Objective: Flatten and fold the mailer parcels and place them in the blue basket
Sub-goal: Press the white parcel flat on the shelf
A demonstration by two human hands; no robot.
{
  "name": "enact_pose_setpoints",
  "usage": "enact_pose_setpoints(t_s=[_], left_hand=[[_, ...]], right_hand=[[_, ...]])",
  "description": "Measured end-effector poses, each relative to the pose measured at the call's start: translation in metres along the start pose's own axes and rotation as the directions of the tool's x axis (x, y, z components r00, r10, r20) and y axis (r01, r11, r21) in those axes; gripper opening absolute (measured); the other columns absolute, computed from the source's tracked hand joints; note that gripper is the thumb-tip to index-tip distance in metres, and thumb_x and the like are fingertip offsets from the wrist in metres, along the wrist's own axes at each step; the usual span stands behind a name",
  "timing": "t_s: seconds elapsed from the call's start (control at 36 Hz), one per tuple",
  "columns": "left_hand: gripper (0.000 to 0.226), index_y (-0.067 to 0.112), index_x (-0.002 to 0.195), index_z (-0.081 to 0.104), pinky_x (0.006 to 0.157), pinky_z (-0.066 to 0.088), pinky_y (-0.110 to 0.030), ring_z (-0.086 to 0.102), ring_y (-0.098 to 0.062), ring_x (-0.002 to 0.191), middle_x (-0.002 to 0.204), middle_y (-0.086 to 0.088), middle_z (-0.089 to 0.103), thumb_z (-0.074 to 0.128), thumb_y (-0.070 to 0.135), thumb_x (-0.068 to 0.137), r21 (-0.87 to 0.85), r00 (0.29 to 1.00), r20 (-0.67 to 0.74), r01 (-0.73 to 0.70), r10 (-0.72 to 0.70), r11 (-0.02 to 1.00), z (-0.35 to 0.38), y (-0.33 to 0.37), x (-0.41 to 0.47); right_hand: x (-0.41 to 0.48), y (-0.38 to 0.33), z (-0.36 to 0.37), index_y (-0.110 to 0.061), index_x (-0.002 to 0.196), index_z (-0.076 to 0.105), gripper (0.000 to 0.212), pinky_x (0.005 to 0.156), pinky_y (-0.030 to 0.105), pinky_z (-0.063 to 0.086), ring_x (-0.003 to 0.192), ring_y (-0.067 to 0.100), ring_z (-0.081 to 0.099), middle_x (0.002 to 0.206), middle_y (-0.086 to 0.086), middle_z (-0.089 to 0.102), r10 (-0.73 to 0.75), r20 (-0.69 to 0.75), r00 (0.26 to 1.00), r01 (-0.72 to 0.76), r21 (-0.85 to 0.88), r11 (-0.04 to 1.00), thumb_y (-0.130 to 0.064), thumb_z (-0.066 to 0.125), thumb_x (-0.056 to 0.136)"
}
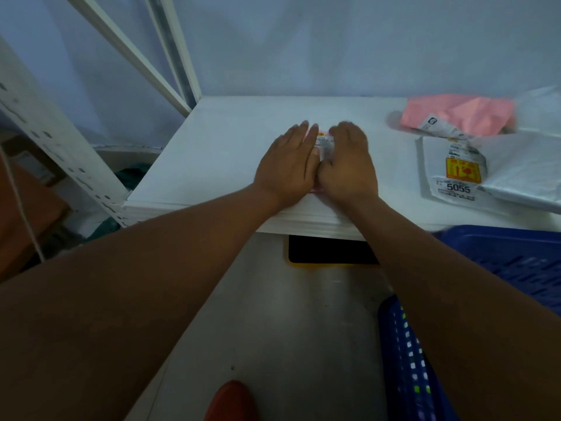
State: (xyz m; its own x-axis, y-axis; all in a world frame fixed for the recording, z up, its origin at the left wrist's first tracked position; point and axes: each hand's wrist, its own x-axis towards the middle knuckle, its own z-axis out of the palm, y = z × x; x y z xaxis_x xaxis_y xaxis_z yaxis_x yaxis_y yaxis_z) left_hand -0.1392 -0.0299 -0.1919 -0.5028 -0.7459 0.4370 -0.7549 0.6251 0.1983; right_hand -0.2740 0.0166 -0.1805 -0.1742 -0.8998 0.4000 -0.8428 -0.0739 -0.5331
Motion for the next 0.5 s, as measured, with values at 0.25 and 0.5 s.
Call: enact_pose_setpoints(t_s=[0.25, 0.5], left_hand=[[0.061, 0.004, 0.150, 0.035, 0.113, 0.032, -0.041, 0.037, -0.028, 0.141, 0.154, -0.016, 0.039, 0.022, 0.038, 0.101, 0.001, 0.972, 0.233, 0.032, -0.031, 0.999, -0.003, 0.001, 0.007], [0.056, 0.009, 0.118, 0.054, 0.093, 0.041, -0.041, 0.055, -0.031, 0.110, 0.124, -0.011, 0.057, 0.021, 0.043, 0.089, 0.097, 0.966, 0.251, 0.038, -0.062, 0.995, -0.007, 0.005, 0.015]], right_hand=[[0.004, 0.004, 0.006, -0.004, 0.153, 0.025, 0.061, 0.120, 0.043, 0.022, 0.153, 0.027, 0.007, 0.164, 0.015, 0.014, -0.024, 0.127, 0.992, 0.043, -0.146, 0.988, -0.035, 0.025, 0.101], [0.016, 0.006, 0.007, -0.005, 0.136, 0.047, 0.045, 0.110, 0.049, 0.034, 0.133, 0.034, 0.041, 0.142, 0.015, 0.047, 0.035, 0.238, 0.971, 0.037, -0.289, 0.957, -0.028, 0.029, 0.102]])
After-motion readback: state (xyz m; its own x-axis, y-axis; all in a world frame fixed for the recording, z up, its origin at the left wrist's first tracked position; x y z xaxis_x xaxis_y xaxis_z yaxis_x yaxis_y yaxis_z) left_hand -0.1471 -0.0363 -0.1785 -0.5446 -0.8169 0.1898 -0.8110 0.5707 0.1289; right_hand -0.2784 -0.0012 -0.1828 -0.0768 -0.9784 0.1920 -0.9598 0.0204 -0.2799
